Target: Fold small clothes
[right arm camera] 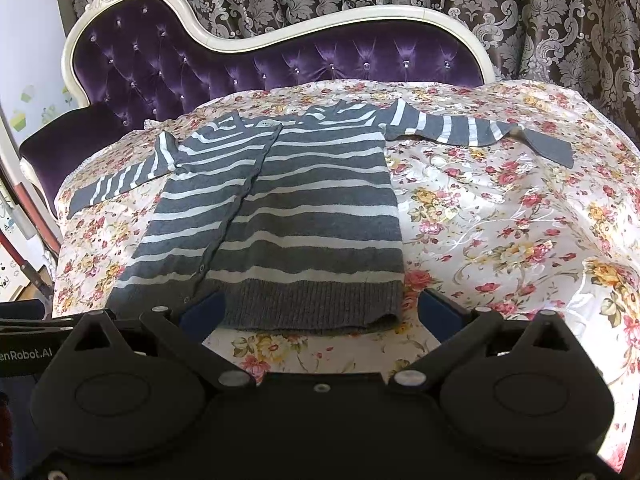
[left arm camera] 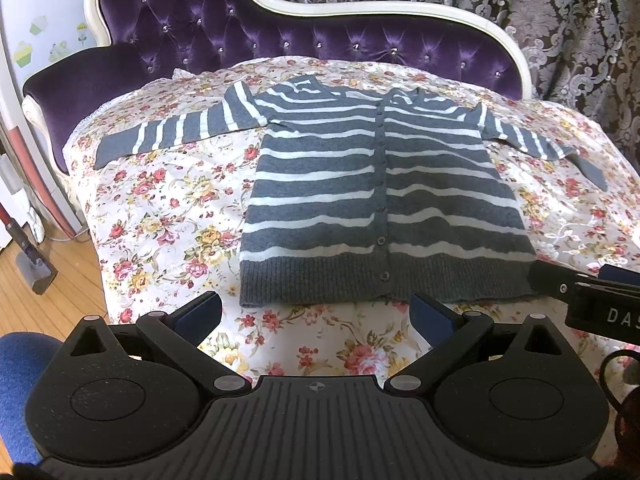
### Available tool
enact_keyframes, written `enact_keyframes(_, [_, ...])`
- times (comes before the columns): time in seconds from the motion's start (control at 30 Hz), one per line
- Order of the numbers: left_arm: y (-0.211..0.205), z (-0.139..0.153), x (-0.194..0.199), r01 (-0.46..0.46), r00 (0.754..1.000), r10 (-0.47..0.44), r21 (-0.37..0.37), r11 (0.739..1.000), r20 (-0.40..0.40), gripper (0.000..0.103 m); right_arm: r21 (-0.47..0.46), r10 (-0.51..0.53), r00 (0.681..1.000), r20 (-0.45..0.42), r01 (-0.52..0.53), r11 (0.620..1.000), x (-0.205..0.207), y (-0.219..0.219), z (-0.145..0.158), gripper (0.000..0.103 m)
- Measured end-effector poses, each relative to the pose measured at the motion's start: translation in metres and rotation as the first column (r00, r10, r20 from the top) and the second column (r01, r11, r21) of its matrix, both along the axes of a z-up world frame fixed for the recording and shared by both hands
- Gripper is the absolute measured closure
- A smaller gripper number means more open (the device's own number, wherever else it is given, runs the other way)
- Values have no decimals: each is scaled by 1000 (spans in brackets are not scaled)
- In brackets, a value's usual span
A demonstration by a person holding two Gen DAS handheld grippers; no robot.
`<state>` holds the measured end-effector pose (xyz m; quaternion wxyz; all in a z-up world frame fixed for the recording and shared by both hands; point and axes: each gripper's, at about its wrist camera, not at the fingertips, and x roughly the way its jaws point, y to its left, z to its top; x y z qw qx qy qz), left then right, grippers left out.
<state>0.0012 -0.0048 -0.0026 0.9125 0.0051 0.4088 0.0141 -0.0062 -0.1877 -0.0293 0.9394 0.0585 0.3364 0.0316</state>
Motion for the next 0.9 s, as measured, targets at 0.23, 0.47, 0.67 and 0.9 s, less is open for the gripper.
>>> enact_keyframes(0.23, [-1, 0, 0, 3, 1000, -3, -1, 1000, 0, 2, 0, 0, 1000, 0, 0, 1000, 0, 0, 0, 1])
enact_keyframes(0.47, [0, -2, 1, 3, 1000, -3, -6, 1000, -7, 2, 0, 4, 1000, -3, -4, 1000, 1, 3, -1, 1])
enact_keyframes(0.67, [1, -4, 1, 2, 1000, -2, -17, 1000, -11, 2, 5, 8, 1000, -6, -8, 1000, 2, 5, -1, 1])
enact_keyframes(0.9, [0, -8, 4, 2, 1000, -3, -14, 1000, -31, 2, 24, 7, 1000, -17, -7, 1000, 4, 0, -3, 1])
